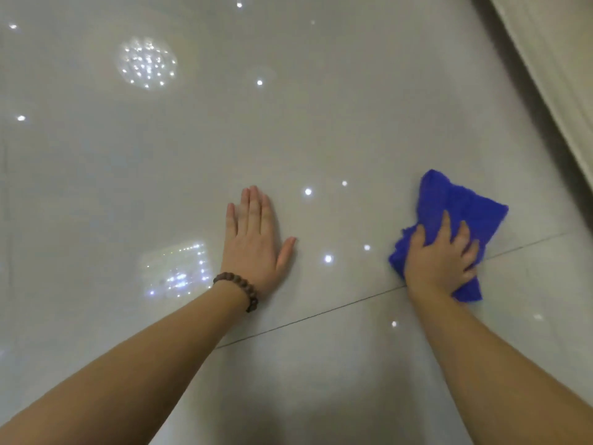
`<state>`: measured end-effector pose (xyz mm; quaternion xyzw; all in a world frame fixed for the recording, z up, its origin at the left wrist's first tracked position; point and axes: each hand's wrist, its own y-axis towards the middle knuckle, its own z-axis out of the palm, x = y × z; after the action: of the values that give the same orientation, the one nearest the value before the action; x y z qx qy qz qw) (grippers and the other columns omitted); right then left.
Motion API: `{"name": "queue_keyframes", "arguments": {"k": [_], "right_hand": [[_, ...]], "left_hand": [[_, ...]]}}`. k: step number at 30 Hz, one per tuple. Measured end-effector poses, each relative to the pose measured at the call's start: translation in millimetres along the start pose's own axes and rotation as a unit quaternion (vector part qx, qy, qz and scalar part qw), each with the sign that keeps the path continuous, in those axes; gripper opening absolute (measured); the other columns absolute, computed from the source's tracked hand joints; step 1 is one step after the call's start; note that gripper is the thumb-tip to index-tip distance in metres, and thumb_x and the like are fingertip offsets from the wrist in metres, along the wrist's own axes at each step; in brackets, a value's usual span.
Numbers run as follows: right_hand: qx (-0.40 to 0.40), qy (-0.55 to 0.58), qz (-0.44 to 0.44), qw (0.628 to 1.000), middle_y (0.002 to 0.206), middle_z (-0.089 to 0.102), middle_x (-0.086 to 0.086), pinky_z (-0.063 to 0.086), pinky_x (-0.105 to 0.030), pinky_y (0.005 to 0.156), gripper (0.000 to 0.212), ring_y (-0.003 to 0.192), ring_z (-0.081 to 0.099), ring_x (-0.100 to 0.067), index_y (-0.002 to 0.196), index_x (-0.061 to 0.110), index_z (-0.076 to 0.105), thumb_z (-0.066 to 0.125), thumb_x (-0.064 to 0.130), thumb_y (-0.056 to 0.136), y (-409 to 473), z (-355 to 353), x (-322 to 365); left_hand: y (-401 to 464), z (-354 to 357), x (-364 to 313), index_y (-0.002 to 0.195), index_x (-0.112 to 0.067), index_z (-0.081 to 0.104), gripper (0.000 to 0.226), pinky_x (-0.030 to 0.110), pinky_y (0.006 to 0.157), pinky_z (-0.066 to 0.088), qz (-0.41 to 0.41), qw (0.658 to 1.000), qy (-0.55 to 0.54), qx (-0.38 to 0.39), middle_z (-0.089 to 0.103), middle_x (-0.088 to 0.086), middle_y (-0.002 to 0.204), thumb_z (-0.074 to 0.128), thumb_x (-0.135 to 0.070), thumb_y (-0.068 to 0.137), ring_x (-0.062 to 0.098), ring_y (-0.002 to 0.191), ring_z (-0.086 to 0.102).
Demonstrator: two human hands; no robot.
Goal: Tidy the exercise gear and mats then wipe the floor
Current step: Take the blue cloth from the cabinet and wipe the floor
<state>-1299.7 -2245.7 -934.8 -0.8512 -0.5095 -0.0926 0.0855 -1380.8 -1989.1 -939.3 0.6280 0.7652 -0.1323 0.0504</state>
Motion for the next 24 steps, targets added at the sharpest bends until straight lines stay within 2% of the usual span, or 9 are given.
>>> {"name": "queue_keyframes", "arguments": {"k": [4, 7, 9, 12, 15, 18, 21, 22, 24], "right_hand": [[-0.002, -0.046, -0.293, 0.955, 0.148, 0.041, 0.001, 0.029, -0.053, 0.104, 0.056, 0.138, 0.032, -0.032, 0.14, 0.034, 0.042, 0.042, 0.054, 0.088, -114, 19, 10], [0.037, -0.044, -0.406, 0.912, 0.146, 0.044, 0.004, 0.035, -0.049, 0.103, 0.053, 0.136, 0.037, -0.027, 0.137, 0.036, 0.045, 0.045, 0.054, 0.087, -53, 6, -29], [0.01, -0.095, -0.375, 0.922, 0.146, 0.044, 0.003, 0.037, -0.05, 0.102, 0.053, 0.134, 0.038, -0.028, 0.137, 0.036, 0.045, 0.041, 0.054, 0.087, 21, -7, -65], [0.011, -0.085, -0.166, 0.982, 0.153, 0.031, 0.0, 0.027, -0.054, 0.109, 0.061, 0.14, 0.025, -0.029, 0.144, 0.034, 0.036, 0.03, 0.059, 0.089, 128, -33, -111], [0.0, -0.034, 0.01, 0.999, 0.156, 0.025, -0.001, 0.021, -0.054, 0.111, 0.057, 0.142, 0.019, -0.03, 0.147, 0.033, 0.031, 0.038, 0.052, 0.094, 113, -38, -93], [-0.003, -0.05, -0.2, 0.978, 0.15, 0.037, 0.0, 0.029, -0.055, 0.108, 0.057, 0.139, 0.029, -0.031, 0.142, 0.035, 0.039, 0.043, 0.051, 0.088, -23, -11, -55], [0.109, -0.054, -0.449, 0.885, 0.15, 0.038, 0.005, 0.027, -0.052, 0.108, 0.06, 0.14, 0.029, -0.027, 0.141, 0.039, 0.039, 0.046, 0.052, 0.083, -106, -15, -63], [0.094, -0.043, -0.459, 0.882, 0.149, 0.039, 0.005, 0.028, -0.051, 0.107, 0.059, 0.139, 0.031, -0.026, 0.141, 0.039, 0.04, 0.046, 0.05, 0.083, -79, -18, -79], [0.018, -0.073, -0.315, 0.946, 0.149, 0.04, 0.001, 0.031, -0.054, 0.105, 0.058, 0.137, 0.032, -0.029, 0.14, 0.036, 0.041, 0.04, 0.049, 0.084, -1, -21, -121]], "left_hand": [[35, 10, -47, 0.148, 0.006, 0.015, 0.075, 0.048, 0.12, -0.001, 0.006, 0.999, -0.033, -0.016, 0.013, 0.025, 0.157, 0.016, -0.044, 0.093, 0.034, 0.147, 0.007], [42, 18, -68, 0.151, 0.0, 0.013, 0.078, 0.05, 0.119, -0.001, 0.042, 0.999, 0.0, 0.005, 0.01, 0.021, 0.159, 0.011, -0.052, 0.093, 0.031, 0.148, 0.004], [41, 19, -67, 0.154, -0.009, 0.004, 0.084, 0.05, 0.118, -0.007, 0.045, 0.998, 0.036, 0.019, 0.002, 0.017, 0.16, 0.006, -0.065, 0.092, 0.028, 0.148, -0.006], [40, 17, -67, 0.154, -0.016, -0.003, 0.089, 0.053, 0.118, -0.006, 0.043, 0.996, 0.07, 0.038, -0.006, 0.017, 0.16, 0.006, -0.075, 0.088, 0.027, 0.148, -0.013], [40, 17, -71, 0.154, -0.017, -0.005, 0.091, 0.053, 0.118, -0.005, 0.039, 0.995, 0.08, 0.045, -0.008, 0.017, 0.16, 0.008, -0.077, 0.086, 0.028, 0.148, -0.013], [40, 19, -69, 0.154, -0.017, -0.005, 0.091, 0.053, 0.118, -0.004, 0.04, 0.994, 0.088, 0.049, -0.008, 0.017, 0.16, 0.008, -0.076, 0.085, 0.029, 0.148, -0.013], [41, 20, -69, 0.154, -0.016, 0.002, 0.093, 0.053, 0.118, -0.003, 0.033, 0.997, 0.067, 0.037, -0.002, 0.018, 0.16, 0.011, -0.076, 0.084, 0.03, 0.148, -0.006], [40, 20, -69, 0.154, -0.015, 0.003, 0.092, 0.053, 0.118, -0.003, 0.033, 0.997, 0.067, 0.032, -0.001, 0.018, 0.16, 0.013, -0.075, 0.085, 0.03, 0.148, -0.006], [38, 20, -70, 0.154, -0.014, 0.001, 0.09, 0.053, 0.118, -0.003, 0.039, 0.995, 0.084, 0.036, -0.003, 0.019, 0.16, 0.015, -0.073, 0.088, 0.03, 0.148, -0.009]]}}
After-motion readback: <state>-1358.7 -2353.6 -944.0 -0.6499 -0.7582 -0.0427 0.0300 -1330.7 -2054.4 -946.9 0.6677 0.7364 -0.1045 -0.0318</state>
